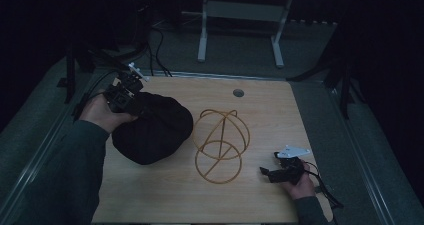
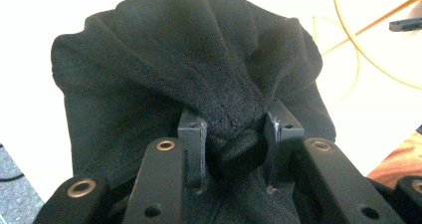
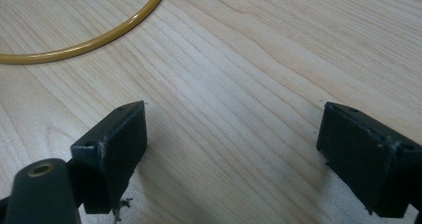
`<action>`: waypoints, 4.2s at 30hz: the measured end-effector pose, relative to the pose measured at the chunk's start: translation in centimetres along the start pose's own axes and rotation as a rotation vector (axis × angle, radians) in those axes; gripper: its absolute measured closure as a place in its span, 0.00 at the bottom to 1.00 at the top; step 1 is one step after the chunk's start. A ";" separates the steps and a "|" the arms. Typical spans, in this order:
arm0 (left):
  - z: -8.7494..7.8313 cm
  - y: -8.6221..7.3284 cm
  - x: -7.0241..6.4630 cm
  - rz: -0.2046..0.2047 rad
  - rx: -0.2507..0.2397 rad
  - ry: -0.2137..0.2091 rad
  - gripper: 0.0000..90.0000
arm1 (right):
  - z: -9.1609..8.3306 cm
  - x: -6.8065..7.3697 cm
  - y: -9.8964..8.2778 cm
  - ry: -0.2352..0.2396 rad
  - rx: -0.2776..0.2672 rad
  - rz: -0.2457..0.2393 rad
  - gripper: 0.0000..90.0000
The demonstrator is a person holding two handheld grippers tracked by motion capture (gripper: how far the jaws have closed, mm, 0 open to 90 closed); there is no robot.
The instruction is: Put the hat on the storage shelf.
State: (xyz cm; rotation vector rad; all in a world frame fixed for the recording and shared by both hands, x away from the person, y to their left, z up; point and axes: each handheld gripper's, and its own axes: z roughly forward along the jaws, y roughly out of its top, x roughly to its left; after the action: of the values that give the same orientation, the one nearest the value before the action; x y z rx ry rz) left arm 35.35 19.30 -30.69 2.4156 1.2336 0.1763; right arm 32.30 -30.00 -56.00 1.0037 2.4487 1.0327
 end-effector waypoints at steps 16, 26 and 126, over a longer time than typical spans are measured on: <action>-1.5 0.5 0.2 0.020 0.026 -0.003 0.75 | 0.0 0.0 0.0 0.000 0.000 -0.002 0.13; -2.6 0.9 0.1 0.032 0.017 -0.003 0.75 | 0.0 0.0 0.0 0.000 0.000 -0.001 0.13; -9.7 9.1 -4.5 0.117 -0.091 0.019 0.75 | 0.0 0.0 0.0 0.001 -0.002 -0.001 0.13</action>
State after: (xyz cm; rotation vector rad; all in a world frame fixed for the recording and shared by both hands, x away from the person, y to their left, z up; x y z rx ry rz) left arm 36.56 14.01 -17.74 2.4126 1.0691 0.2844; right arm 32.30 -30.00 -56.02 1.0021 2.4480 1.0347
